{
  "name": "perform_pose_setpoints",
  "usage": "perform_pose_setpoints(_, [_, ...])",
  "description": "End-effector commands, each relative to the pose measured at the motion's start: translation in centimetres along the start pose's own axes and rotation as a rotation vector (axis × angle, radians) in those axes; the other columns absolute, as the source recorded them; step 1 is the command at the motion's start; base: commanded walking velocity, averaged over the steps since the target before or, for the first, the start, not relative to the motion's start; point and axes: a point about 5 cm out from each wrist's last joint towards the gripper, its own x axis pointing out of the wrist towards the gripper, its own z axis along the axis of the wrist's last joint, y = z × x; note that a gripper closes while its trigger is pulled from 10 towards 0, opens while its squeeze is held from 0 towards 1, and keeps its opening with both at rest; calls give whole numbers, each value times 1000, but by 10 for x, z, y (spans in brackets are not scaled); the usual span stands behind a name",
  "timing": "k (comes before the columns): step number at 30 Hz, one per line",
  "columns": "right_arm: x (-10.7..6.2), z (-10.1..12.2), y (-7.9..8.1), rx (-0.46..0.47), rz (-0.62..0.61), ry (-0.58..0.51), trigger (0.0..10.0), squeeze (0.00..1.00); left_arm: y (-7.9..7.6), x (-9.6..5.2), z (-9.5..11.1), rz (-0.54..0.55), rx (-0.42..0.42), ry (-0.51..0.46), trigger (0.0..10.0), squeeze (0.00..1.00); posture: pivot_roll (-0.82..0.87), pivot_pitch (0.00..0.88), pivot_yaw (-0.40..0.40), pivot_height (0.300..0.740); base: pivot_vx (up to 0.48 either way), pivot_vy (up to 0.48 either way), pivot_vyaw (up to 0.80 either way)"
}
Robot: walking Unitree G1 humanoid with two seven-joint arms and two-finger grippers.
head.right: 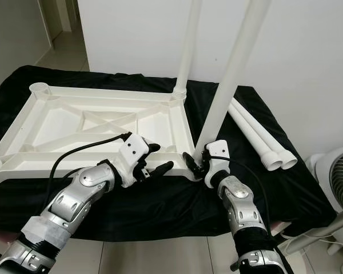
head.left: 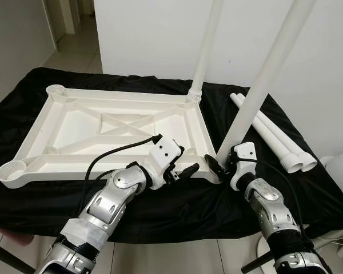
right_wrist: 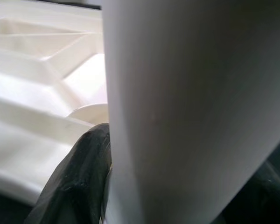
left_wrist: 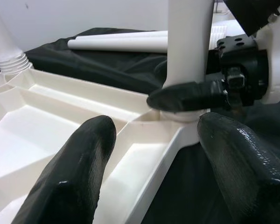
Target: Building children table
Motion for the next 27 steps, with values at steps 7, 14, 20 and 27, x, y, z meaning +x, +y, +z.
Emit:
perform_pose_setpoints(7, [-15,-15,7,128,-281,40,10000,0,-7,-3,-5,-87,-4,8,10000,0,29,0,-112,740,0,0,0])
perform_pose_setpoints(14, [-30,-7,40,226,-510,-27,10000,0,-8,-4,-5,-75,-9,8,10000,0,43,0,-124,740,0,0,0])
perform_pose_setpoints(20, [-31,0,37,240,-479,-65,10000,588,-9,-8,-7,-83,-12,16,10000,0,37,0,-116,740,0,0,0])
perform_pose_setpoints(27, [-30,3,39,220,-390,-60,10000,1000,-6,-7,-5,-82,-8,15,10000,0,34,0,-111,740,0,0,0])
